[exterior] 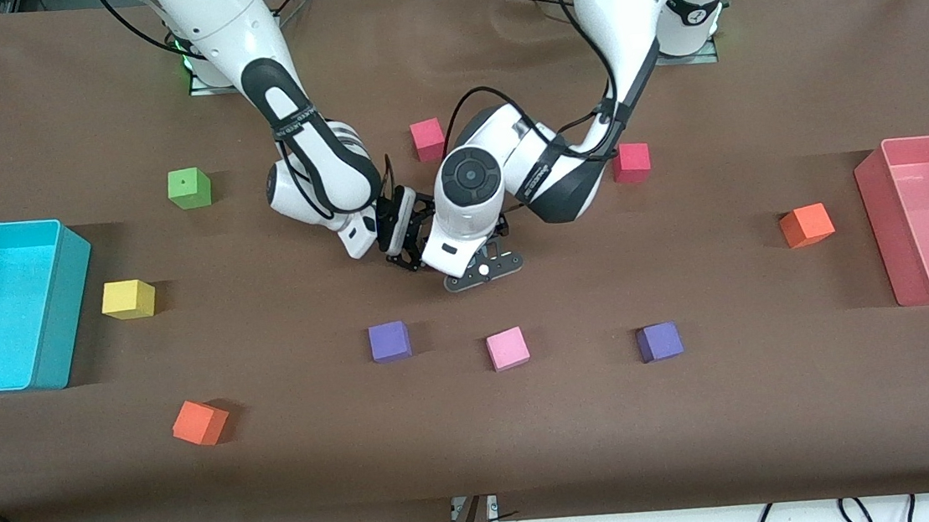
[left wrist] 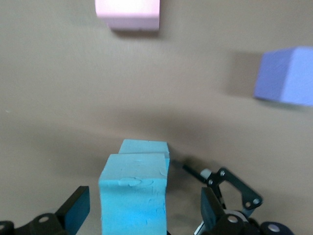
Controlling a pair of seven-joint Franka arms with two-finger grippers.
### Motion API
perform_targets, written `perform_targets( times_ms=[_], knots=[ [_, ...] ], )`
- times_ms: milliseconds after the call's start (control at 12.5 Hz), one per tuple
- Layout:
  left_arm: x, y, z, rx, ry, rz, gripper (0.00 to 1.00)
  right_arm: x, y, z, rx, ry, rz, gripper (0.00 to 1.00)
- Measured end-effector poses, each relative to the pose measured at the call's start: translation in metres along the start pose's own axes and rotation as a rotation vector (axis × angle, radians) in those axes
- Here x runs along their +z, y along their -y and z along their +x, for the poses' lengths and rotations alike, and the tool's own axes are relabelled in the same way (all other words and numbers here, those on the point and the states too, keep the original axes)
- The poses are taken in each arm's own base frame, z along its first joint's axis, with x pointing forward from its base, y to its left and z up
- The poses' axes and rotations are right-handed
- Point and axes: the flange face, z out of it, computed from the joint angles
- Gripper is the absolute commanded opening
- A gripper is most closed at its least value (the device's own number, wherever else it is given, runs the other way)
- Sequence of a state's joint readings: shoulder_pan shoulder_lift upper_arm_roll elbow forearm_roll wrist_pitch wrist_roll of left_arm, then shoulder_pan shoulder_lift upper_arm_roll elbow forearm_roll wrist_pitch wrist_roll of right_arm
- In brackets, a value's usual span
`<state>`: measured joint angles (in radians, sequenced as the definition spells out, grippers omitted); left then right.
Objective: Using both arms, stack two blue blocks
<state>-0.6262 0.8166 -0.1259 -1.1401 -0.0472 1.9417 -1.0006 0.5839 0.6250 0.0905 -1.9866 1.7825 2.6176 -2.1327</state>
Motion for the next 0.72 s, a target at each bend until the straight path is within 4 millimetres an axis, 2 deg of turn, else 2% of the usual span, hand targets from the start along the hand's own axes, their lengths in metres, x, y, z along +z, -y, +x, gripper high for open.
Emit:
perform_targets(
  times_ms=[160,321,561,722],
  knots=[
    [-0.058,0.021,0.014,-0.026,-0.019,-0.012,1.0,-0.035,0.0,-0.008,0.028,-0.011,-0.005,1.0],
    [-0.128,0.067,0.032,-0.023,-0.027,-0.003,1.0,-0.072,-0.003,-0.017,0.108,-0.038,-0.014,1.0],
    [-0.221,0.161,0.056,0.018,-0.05,0.003,1.0,-0.108,-0.006,-0.008,0.295,-0.082,-0.011,1.0],
    [-0.268,0.231,0.058,0.084,-0.061,0.018,1.0,-0.132,-0.011,0.007,0.379,-0.074,0.047,1.0]
  ],
)
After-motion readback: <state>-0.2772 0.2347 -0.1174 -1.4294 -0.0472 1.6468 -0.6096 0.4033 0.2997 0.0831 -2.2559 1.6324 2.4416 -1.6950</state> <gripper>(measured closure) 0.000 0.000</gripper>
